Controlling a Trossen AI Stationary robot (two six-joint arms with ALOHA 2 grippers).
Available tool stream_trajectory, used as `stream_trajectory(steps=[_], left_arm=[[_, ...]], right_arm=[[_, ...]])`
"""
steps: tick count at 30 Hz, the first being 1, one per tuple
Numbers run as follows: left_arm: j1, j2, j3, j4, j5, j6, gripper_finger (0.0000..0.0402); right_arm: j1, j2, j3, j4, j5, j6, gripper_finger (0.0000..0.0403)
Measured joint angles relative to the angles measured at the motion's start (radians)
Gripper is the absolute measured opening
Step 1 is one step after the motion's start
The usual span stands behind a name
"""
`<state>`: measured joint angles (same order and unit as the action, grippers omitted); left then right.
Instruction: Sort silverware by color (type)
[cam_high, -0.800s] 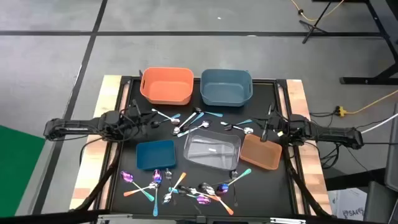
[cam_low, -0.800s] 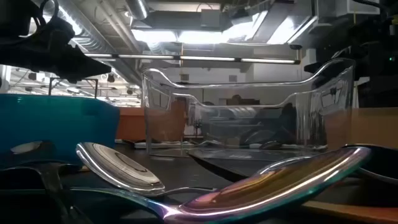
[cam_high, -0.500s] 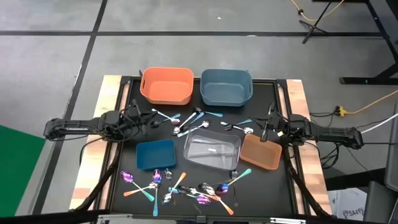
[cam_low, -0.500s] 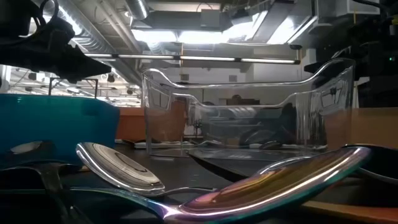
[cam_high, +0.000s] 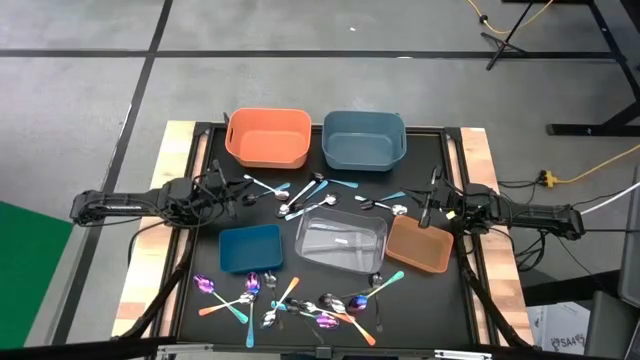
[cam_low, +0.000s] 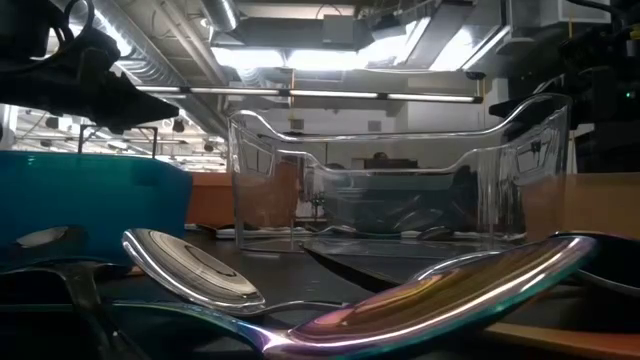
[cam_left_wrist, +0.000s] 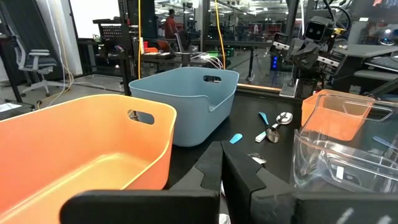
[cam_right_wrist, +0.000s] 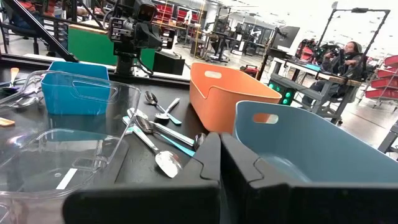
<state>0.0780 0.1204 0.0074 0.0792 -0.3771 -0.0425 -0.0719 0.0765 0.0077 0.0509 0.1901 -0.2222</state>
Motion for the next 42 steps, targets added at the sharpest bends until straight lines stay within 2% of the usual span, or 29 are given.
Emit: stream_trajectory(steps=[38, 42], left_arm=[[0.0, 0.0, 0.0, 0.0, 0.0, 0.0, 0.0], [0.0, 0.0, 0.0, 0.0, 0.0, 0.0, 0.0]], right_arm=[[0.0, 0.0, 0.0, 0.0, 0.0, 0.0, 0.0001], [0.0, 0.0, 0.0, 0.003, 0.0, 0.052, 0.0001]])
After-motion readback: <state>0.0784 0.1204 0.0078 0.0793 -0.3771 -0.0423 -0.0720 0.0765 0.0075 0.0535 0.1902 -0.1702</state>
